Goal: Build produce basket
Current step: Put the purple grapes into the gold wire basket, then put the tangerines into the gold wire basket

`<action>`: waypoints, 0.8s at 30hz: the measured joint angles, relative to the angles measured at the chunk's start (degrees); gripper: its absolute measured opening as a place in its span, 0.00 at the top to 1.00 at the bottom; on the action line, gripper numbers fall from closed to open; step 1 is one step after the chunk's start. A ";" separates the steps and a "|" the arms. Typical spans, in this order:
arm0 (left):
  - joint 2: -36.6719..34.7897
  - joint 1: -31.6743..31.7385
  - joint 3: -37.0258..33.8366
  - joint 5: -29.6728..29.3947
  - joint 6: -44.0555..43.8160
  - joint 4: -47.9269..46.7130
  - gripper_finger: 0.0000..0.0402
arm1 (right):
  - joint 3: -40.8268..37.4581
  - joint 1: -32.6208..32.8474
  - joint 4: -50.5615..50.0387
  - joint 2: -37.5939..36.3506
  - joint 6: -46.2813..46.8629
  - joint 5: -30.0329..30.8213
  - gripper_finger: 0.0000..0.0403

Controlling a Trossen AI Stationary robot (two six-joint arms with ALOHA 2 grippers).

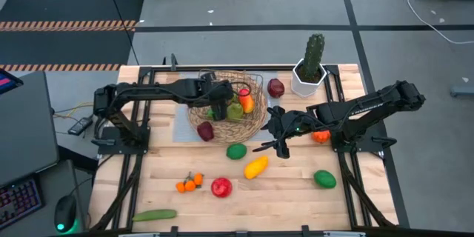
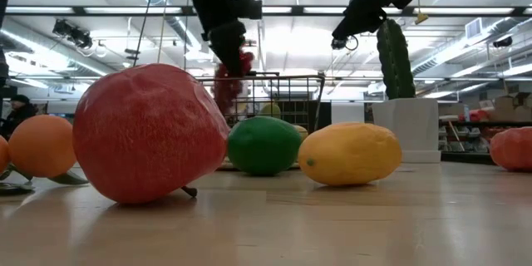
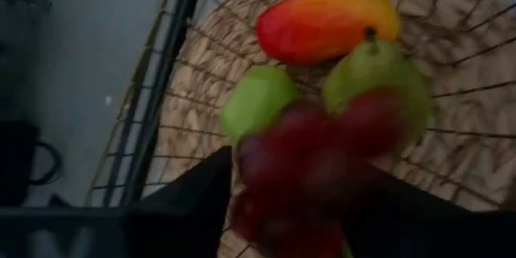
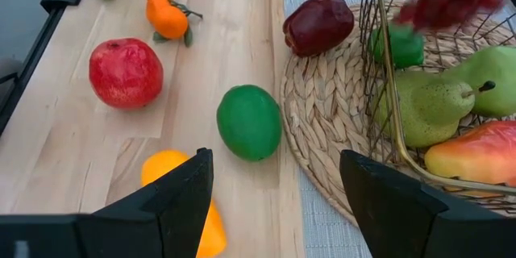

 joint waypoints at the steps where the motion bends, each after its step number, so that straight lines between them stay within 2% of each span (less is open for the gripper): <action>1: 0.00 -0.18 0.00 -1.15 0.00 0.14 0.43 | 0.00 0.00 0.00 0.00 0.00 0.00 0.32; 5: -0.91 -0.47 -0.02 -3.42 0.04 -0.20 0.33 | 0.00 0.00 0.00 0.00 0.02 0.00 0.32; 8: -1.53 -1.12 0.00 -3.47 -0.27 -1.85 0.30 | 0.00 0.00 0.00 0.00 0.04 0.00 0.32; 15: -2.10 -5.97 0.00 -3.28 -4.46 -9.55 0.29 | 0.00 0.00 0.00 0.00 0.04 0.01 0.32; 20: -2.10 -10.59 0.00 0.27 -9.12 -15.57 0.29 | 0.00 0.00 0.00 0.00 0.04 0.02 0.32; 24: -2.10 -14.45 0.00 0.72 -13.52 -20.81 0.29 | 0.00 0.00 0.00 0.00 0.06 0.01 0.32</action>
